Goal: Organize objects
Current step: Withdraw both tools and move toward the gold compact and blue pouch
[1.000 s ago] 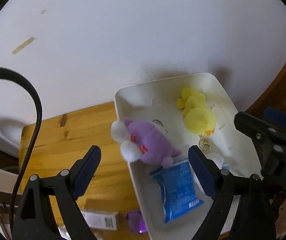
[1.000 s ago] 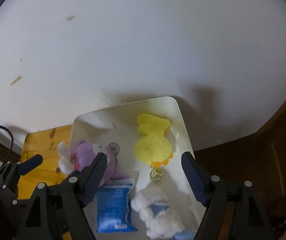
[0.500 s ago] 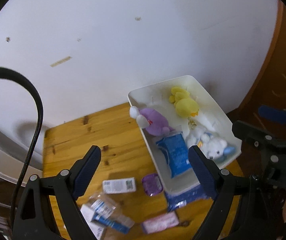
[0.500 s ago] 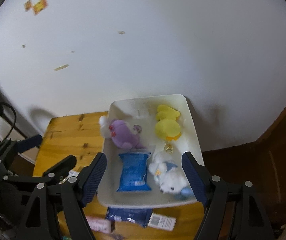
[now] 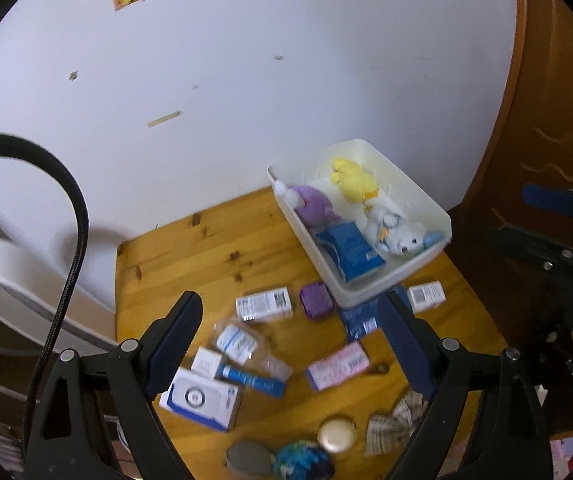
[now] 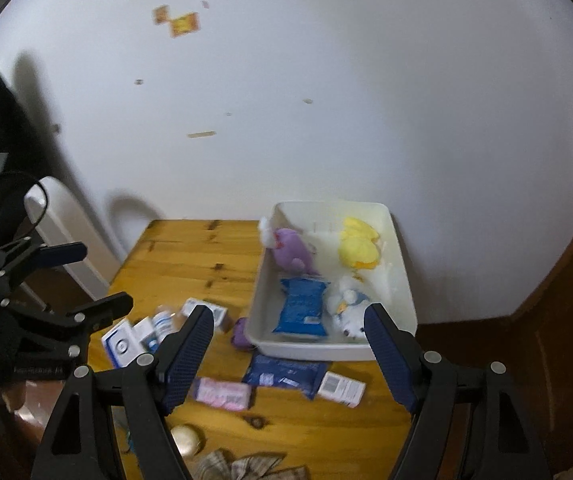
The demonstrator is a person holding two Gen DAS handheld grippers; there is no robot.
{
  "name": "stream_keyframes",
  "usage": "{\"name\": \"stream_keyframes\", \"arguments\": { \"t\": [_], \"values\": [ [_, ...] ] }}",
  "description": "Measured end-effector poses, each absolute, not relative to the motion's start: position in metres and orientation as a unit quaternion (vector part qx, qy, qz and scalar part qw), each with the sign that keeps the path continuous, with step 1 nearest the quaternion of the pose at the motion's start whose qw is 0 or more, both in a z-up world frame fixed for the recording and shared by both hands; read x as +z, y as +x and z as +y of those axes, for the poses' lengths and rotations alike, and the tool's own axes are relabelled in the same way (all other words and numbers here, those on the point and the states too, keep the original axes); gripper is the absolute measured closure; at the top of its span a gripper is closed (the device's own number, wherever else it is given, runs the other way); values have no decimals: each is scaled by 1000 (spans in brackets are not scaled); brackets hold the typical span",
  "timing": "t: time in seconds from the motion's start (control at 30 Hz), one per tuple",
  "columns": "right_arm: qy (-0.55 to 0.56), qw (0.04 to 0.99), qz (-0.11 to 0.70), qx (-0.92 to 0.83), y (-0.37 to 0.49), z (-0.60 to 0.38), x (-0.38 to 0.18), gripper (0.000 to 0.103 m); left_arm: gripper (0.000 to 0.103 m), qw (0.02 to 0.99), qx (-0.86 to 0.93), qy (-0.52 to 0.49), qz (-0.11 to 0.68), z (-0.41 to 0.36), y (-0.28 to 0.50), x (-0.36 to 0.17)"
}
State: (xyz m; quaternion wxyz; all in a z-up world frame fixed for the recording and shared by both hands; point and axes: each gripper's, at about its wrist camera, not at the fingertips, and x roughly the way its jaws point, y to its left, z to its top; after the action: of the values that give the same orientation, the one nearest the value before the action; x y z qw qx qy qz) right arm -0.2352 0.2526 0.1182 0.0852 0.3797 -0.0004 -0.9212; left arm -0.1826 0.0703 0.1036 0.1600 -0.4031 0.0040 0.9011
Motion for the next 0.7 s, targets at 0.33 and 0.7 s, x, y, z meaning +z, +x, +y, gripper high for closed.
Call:
{"name": "stream_keyframes", "arguments": {
  "t": [0.33, 0.7],
  "values": [
    [370, 145, 35, -917, -167, 212, 91, 24, 12, 141, 895, -422, 9, 42, -115, 61],
    [396, 196, 118, -890, -127, 146, 0, 24, 12, 76, 871, -484, -21, 11, -76, -35]
  ]
}}
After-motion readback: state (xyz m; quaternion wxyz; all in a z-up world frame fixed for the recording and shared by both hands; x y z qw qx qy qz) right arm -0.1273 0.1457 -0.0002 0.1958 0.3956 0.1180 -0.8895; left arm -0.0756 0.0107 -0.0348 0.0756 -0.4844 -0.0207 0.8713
